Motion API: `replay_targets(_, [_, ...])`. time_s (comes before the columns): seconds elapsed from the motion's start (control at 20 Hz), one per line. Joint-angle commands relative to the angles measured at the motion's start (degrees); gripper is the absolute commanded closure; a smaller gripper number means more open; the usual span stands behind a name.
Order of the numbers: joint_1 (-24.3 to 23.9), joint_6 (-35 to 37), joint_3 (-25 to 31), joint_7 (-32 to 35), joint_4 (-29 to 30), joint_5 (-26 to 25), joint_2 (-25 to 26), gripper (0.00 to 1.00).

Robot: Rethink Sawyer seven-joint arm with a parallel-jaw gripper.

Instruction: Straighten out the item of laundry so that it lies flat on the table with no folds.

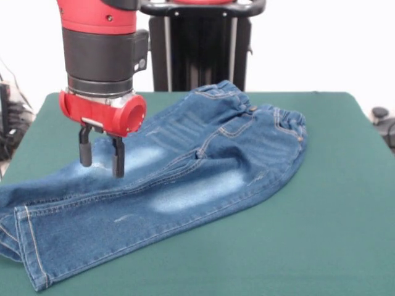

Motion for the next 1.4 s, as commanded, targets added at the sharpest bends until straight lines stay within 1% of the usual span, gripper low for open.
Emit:
replay_targets(0.05, [1.55,4.83,0.63,3.64,7.29,0.39,2.11,0.00])
replay_targets(0.45, [-0.48,-2.57,3.16,3.33,6.98,-0.35,6.72,0.00])
replay_targets(0.75, [0.04,-9.53,3.13,5.55,5.83,-1.22,10.16,0.00])
replay_targets(0.95, [0.63,-11.60,3.01,6.16,4.78,-0.75,11.77,0.00])
replay_targets(1.4, [2.45,-13.57,2.19,7.96,3.86,1.21,13.23,0.00])
